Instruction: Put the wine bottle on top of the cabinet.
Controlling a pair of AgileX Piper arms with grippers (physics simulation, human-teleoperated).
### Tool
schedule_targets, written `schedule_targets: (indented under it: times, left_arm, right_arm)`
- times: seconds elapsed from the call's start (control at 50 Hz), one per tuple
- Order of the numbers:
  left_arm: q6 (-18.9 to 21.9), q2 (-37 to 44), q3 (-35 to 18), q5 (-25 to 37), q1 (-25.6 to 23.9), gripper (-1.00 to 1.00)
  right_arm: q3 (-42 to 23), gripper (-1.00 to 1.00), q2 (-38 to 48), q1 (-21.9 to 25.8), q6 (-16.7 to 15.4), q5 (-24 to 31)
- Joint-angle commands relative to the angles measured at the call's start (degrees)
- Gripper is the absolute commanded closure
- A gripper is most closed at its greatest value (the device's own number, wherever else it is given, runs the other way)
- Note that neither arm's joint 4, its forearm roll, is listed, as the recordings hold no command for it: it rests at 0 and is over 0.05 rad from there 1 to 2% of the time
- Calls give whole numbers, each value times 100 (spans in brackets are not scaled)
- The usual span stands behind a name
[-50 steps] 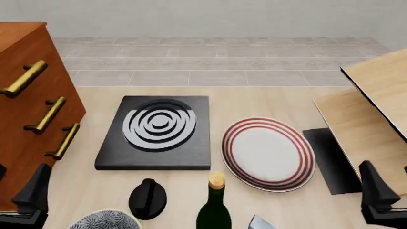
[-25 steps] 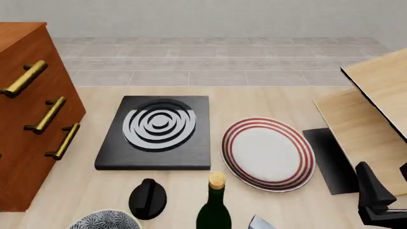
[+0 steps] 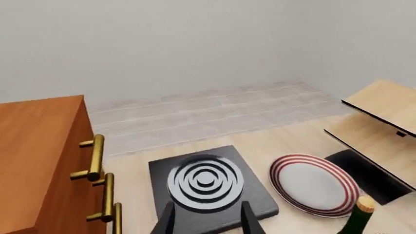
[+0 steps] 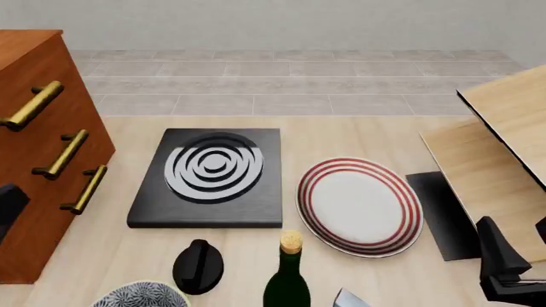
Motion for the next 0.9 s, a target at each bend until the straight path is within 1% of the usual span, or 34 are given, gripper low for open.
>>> schedule_targets:
  times: [0.02, 0.06, 0.1, 0.2, 0.28, 0.34, 0.4, 0.46, 0.5, 0.54, 0.62, 0.68, 0.74, 0.78, 0.84, 0.9]
  left_arm:
    - [269, 1509, 161, -1523, -838, -100]
    - [335, 1426, 84, -1426, -845, -100]
    - [402, 1461, 7, -1359, -1001, -100]
    - [441, 1552, -98, -1279, -1174, -100]
    - [504, 1695, -17, -1388, -1401, -100]
    - [491, 1881, -126, -1439, -1503, -100]
    - [534, 2079, -207, -1483, -1707, -100]
    - [585, 2218, -111, -1631, -1957, -100]
    - [615, 2319, -168, -1652, -2001, -100]
    - [693, 2473, -111, -1785, -2177, -100]
    - [639, 2583, -122, -1857, -2241, -100]
    - [634, 2800, -117, -1977, -2440, -100]
    - [747, 3004, -133, -2060, -2607, -100]
    - [735, 3038, -142, -2073, -2631, -100]
    - [641, 3231, -313, -2024, -2744, -100]
    - [594, 3418, -287, -2108, -2929, -100]
  right_arm:
    - [1, -100, -75, 4, -36, 36]
    - [0, -100, 19, 0, 10, -10]
    - [0, -100, 60, -1, 28, -35]
    - [0, -100, -87, 3, -31, 53]
    - [1, -100, 65, -2, 26, -41]
    - [-1, -100, -94, 2, -26, 66]
    - [1, -100, -41, 1, -9, 29]
    - [1, -100, 56, -2, 21, -37]
    - [0, -100, 10, -1, 17, 5]
    - [-1, -100, -114, 3, -34, 78]
    - [0, -100, -4, -2, 15, 18]
    - [0, -100, -71, 1, -22, 47]
    - [-1, -100, -81, 1, -18, 62]
    - [0, -100, -28, -1, 6, 33]
    - [-2, -100, -31, -2, 13, 45]
    - [-2, -100, -137, 2, -33, 103]
